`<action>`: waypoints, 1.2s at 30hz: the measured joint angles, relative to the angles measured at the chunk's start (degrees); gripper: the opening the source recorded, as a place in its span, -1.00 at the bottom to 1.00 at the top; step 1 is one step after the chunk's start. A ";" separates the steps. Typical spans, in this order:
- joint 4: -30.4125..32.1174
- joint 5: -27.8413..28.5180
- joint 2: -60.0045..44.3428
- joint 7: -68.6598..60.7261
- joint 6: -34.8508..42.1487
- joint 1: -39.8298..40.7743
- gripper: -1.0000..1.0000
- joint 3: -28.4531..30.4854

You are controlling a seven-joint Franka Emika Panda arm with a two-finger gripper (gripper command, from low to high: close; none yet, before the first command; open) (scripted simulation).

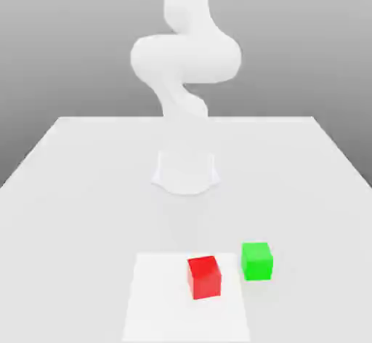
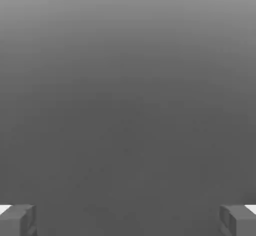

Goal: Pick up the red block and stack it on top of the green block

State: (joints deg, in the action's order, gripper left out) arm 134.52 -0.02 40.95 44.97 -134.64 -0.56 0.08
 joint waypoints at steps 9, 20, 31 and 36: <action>10.57 -0.15 -19.40 -3.45 -11.22 -2.08 0.00 0.17; 22.44 -0.04 -42.25 -7.14 -24.70 -3.81 0.00 -0.42; 21.41 0.43 -54.70 -6.97 -35.03 -3.81 -1.00 -0.30; 22.05 0.44 -50.36 -6.98 -31.34 -3.55 -1.00 -0.56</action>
State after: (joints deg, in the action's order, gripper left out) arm 156.57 0.41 -9.41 37.99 -165.97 -4.11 -0.48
